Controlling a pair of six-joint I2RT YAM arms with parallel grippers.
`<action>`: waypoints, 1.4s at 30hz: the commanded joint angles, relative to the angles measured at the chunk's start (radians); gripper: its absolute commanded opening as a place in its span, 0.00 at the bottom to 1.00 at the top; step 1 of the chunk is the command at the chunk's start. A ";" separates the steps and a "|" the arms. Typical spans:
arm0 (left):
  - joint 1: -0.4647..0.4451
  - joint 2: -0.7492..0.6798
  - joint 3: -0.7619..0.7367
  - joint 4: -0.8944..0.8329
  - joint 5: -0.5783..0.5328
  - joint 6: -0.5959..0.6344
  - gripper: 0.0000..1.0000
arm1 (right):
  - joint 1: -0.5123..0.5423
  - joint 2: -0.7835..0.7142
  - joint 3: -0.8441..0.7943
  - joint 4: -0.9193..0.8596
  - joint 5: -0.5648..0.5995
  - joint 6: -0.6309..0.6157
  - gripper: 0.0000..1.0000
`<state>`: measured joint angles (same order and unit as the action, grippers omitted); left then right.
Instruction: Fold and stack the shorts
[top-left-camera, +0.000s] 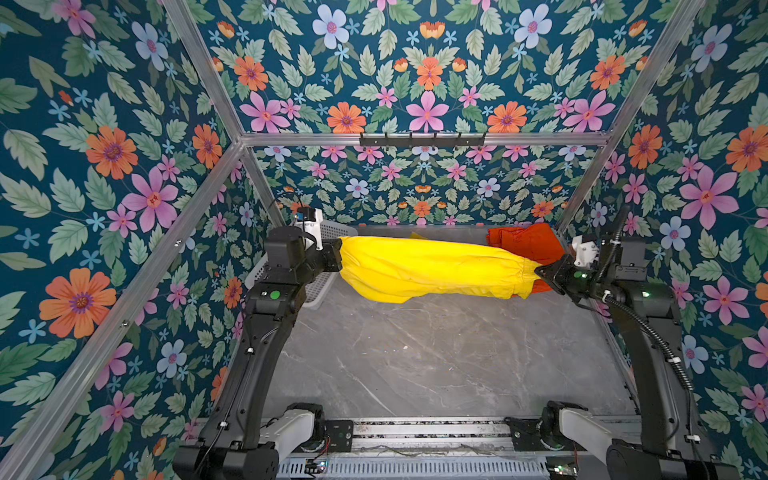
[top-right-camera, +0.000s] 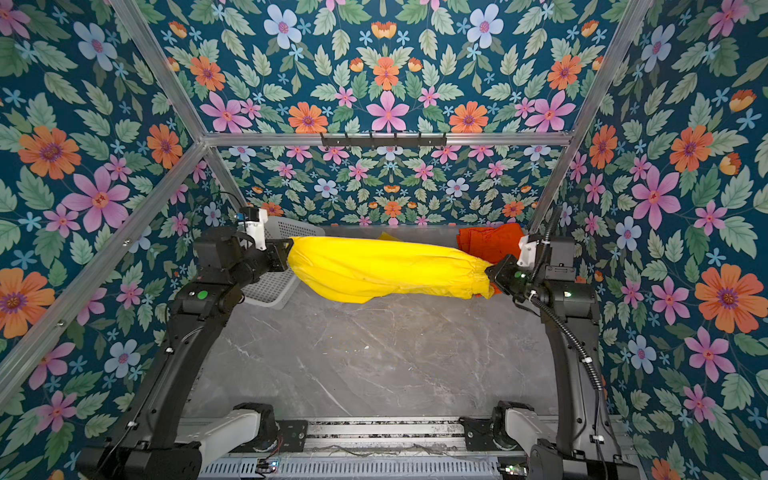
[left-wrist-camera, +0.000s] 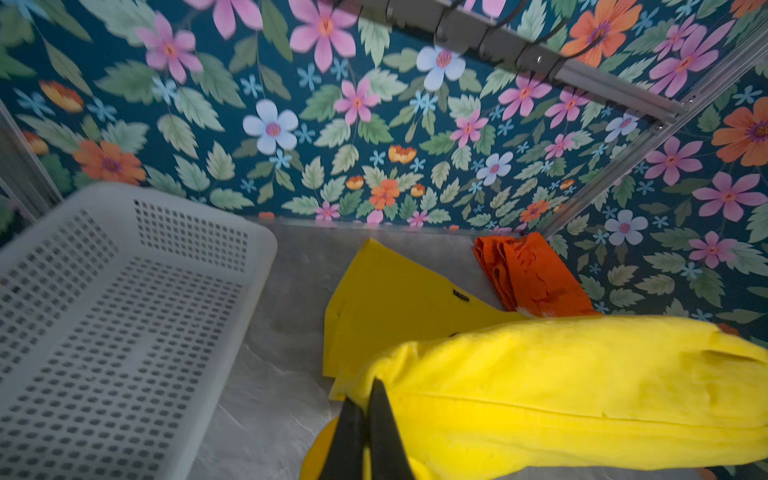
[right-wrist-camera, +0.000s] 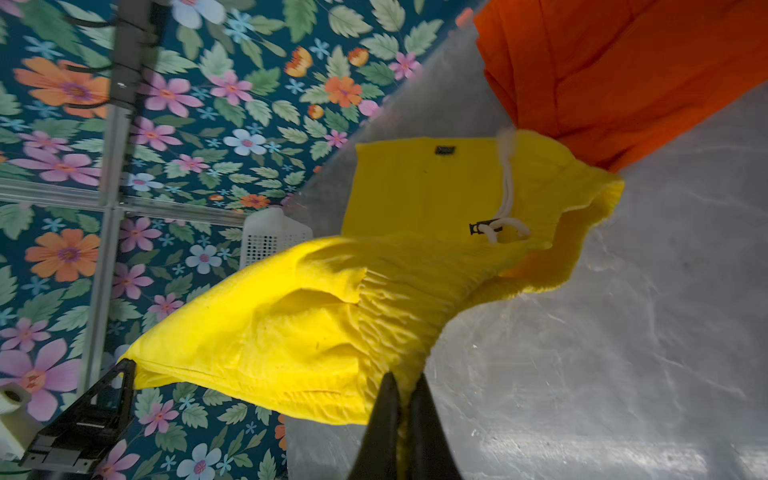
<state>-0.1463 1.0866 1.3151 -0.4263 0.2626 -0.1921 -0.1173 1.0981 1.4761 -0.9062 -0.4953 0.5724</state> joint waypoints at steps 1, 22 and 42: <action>0.005 -0.036 0.064 -0.039 -0.152 0.135 0.00 | -0.001 0.004 0.103 0.031 -0.048 -0.053 0.00; 0.027 0.143 0.297 0.112 -0.287 0.320 0.00 | 0.141 0.331 0.447 0.229 -0.174 -0.082 0.00; 0.138 0.041 0.008 0.292 0.048 0.255 0.00 | 0.154 0.310 0.259 0.165 -0.211 -0.174 0.00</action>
<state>-0.0097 1.1790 1.4208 -0.1036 0.2764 0.0547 0.0383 1.5040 1.9282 -0.8314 -0.7029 0.3923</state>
